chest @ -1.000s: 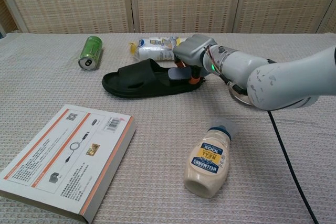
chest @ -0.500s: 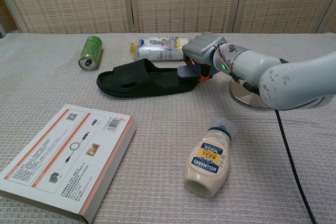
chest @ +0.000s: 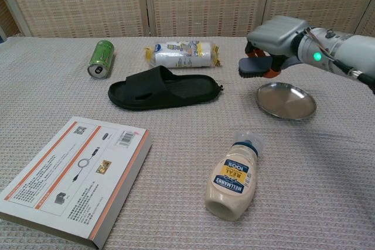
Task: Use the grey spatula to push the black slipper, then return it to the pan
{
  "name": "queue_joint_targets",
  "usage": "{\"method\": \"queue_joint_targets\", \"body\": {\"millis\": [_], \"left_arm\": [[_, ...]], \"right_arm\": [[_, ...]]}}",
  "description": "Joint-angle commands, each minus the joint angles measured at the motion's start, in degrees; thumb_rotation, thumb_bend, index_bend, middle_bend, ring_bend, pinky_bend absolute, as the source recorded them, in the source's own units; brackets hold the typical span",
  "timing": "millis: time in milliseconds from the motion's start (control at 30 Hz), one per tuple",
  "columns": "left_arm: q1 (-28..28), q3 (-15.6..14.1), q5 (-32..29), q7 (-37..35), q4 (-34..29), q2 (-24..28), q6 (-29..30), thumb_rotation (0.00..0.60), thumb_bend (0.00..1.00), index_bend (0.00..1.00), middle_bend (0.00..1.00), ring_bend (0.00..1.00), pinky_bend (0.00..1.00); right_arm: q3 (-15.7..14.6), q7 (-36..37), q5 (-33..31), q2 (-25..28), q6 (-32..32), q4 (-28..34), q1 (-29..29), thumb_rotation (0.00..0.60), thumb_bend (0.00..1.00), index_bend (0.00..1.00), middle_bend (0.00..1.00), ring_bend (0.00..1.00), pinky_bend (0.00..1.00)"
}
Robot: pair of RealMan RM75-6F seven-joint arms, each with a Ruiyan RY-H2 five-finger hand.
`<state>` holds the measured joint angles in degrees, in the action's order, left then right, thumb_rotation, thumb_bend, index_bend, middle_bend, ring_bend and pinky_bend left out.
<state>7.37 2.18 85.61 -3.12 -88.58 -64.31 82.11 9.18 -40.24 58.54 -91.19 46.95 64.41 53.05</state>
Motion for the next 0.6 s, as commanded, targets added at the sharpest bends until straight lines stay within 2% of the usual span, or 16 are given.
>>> {"method": "queue_joint_targets", "body": {"millis": [33, 167, 300, 533, 600], "left_arm": [[0.2, 0.0, 0.3, 0.2, -0.1, -0.2, 0.0, 0.6, 0.43, 0.0, 0.0, 0.0, 0.07], [0.5, -0.3, 0.9, 0.7, -0.1, -0.5, -0.4, 0.6, 0.44, 0.0, 0.0, 0.0, 0.07], [0.7, -0.5, 0.5, 0.9, -0.4, -0.3, -1.3, 0.6, 0.44, 0.0, 0.0, 0.0, 0.07], [0.7, -0.4, 0.0, 1.1, -0.5, -0.4, -1.3, 0.6, 0.43, 0.0, 0.0, 0.0, 0.07], [0.7, -0.4, -0.2, 1.2, -0.6, -0.4, -1.5, 0.6, 0.43, 0.0, 0.0, 0.0, 0.07]], "right_arm": [[-3.0, -1.6, -0.5, 1.6, 2.2, 1.9, -3.4, 0.6, 0.46, 0.83, 0.63, 0.53, 0.57], [-4.6, 0.9, -0.1, 0.1, 2.4, -0.9, -5.7, 0.6, 0.46, 0.83, 0.63, 0.53, 0.57], [-4.7, 3.9, -0.6, -1.0, 0.5, -4.1, -6.6, 0.6, 0.46, 0.79, 0.63, 0.53, 0.57], [-3.1, 7.8, -0.3, -3.4, -2.9, -8.6, -5.5, 0.6, 0.46, 0.73, 0.63, 0.53, 0.57], [-2.9, 7.9, -0.4, -3.9, -3.7, -9.5, -5.1, 0.6, 0.46, 0.66, 0.62, 0.51, 0.57]]}}
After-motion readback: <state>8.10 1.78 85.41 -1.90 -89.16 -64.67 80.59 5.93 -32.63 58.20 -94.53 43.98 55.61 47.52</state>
